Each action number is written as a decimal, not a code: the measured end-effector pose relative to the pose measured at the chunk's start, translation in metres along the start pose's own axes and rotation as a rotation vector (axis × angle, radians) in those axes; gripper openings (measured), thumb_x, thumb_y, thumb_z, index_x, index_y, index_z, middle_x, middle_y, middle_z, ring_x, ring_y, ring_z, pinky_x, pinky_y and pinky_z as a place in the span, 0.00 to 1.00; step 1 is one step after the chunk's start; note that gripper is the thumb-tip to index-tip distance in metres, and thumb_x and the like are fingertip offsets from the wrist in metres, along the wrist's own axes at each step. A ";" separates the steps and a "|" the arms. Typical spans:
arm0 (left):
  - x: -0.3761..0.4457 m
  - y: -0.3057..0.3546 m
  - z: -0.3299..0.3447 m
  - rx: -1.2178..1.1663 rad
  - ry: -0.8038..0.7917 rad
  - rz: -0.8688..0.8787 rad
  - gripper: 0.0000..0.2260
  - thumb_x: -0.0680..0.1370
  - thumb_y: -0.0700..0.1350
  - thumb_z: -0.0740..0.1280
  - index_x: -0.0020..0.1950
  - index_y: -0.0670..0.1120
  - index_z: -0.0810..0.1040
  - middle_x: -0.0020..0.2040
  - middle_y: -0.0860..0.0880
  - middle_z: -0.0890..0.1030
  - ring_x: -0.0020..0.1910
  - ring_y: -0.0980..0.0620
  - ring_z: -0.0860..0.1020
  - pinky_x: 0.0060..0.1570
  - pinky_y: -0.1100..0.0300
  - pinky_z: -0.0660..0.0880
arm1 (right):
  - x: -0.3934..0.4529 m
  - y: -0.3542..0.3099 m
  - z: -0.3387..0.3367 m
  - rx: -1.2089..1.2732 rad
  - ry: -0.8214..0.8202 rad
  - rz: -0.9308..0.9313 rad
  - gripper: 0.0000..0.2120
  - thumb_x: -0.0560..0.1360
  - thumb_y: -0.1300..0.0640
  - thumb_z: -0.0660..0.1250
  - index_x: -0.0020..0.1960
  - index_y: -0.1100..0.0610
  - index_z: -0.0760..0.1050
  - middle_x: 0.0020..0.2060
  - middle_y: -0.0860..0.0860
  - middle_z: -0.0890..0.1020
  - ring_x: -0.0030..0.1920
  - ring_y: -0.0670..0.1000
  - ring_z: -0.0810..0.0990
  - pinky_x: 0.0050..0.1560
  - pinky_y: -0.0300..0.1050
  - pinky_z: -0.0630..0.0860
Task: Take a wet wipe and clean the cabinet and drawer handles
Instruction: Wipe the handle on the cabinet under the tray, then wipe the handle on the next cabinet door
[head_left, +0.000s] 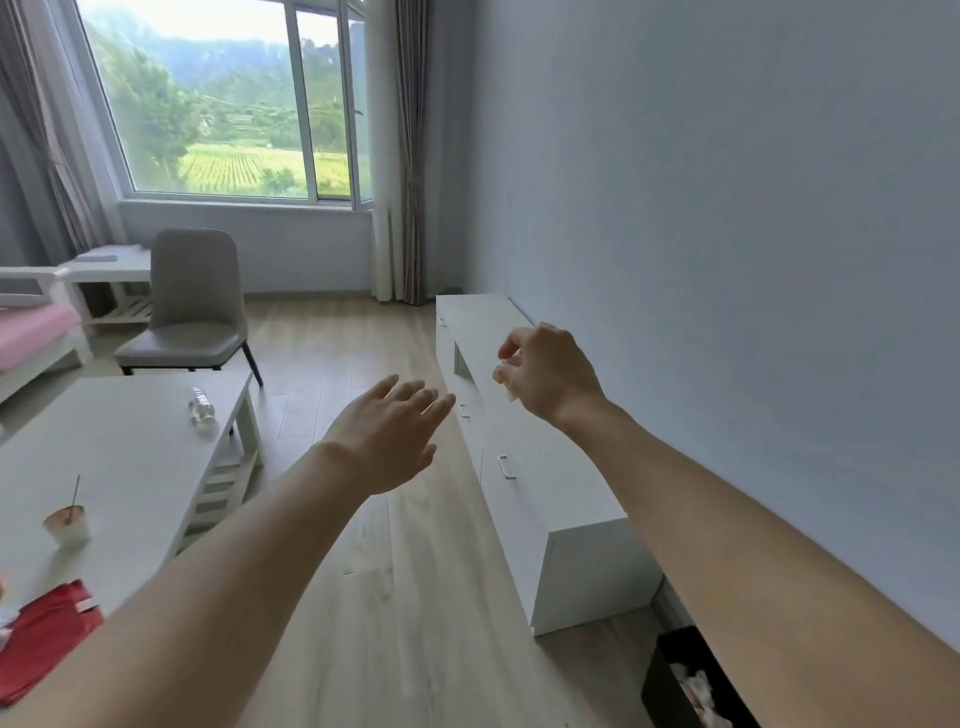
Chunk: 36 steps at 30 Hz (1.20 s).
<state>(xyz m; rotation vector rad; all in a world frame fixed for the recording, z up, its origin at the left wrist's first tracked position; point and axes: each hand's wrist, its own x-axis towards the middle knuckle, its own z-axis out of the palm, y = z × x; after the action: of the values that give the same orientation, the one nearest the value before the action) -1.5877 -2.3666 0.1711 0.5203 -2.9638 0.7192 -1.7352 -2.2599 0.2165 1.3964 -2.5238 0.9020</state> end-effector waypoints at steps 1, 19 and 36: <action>0.019 -0.017 0.015 -0.004 -0.005 0.004 0.28 0.83 0.54 0.51 0.78 0.46 0.45 0.77 0.49 0.56 0.76 0.50 0.52 0.74 0.54 0.46 | 0.024 -0.001 0.016 -0.003 -0.001 0.002 0.06 0.75 0.58 0.67 0.51 0.57 0.78 0.50 0.54 0.79 0.47 0.55 0.80 0.48 0.45 0.76; 0.394 -0.164 0.271 -0.078 -0.046 0.578 0.27 0.83 0.54 0.53 0.78 0.46 0.48 0.76 0.50 0.59 0.75 0.52 0.55 0.74 0.57 0.48 | 0.306 0.137 0.238 0.004 0.076 0.676 0.07 0.73 0.59 0.64 0.49 0.56 0.78 0.50 0.54 0.80 0.47 0.56 0.80 0.49 0.46 0.78; 0.628 -0.090 0.508 -0.129 -0.110 0.984 0.27 0.83 0.50 0.53 0.78 0.44 0.47 0.75 0.48 0.59 0.75 0.49 0.53 0.74 0.54 0.46 | 0.396 0.343 0.436 0.184 0.130 1.213 0.04 0.73 0.63 0.63 0.44 0.59 0.77 0.48 0.55 0.80 0.41 0.54 0.82 0.47 0.48 0.79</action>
<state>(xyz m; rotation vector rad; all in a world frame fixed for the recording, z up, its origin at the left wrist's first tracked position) -2.1333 -2.8670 -0.1647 -1.0069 -3.2078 0.5046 -2.1596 -2.6545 -0.1420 -0.3746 -3.0877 1.2755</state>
